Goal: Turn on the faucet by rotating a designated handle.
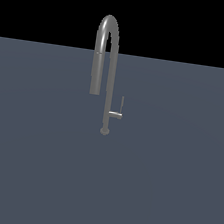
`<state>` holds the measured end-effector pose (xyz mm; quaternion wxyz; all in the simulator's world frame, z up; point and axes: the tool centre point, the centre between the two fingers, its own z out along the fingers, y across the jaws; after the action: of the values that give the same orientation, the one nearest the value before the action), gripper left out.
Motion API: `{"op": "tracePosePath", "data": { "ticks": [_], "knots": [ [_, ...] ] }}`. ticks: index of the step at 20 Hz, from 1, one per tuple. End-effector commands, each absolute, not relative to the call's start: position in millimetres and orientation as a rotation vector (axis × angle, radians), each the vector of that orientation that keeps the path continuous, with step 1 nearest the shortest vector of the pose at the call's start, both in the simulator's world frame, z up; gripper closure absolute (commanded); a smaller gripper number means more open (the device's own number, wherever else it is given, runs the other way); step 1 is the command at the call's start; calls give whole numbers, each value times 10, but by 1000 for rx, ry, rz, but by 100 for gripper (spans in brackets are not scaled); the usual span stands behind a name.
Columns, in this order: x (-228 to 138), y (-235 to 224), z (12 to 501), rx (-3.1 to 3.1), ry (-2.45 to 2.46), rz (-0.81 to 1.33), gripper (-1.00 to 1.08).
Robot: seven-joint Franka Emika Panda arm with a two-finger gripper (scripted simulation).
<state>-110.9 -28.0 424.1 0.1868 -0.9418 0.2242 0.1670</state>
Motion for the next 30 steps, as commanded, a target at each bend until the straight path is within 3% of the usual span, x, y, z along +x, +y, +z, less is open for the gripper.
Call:
{"op": "tracePosePath", "data": {
  "ticks": [1,16,30],
  "knots": [
    [-975,-311,4136,-2580,685,517,108],
    [-276,-494,3322,-2085,970,776,108],
    [146,-545,2337,-1547,1174,968,108]
  ]
}}
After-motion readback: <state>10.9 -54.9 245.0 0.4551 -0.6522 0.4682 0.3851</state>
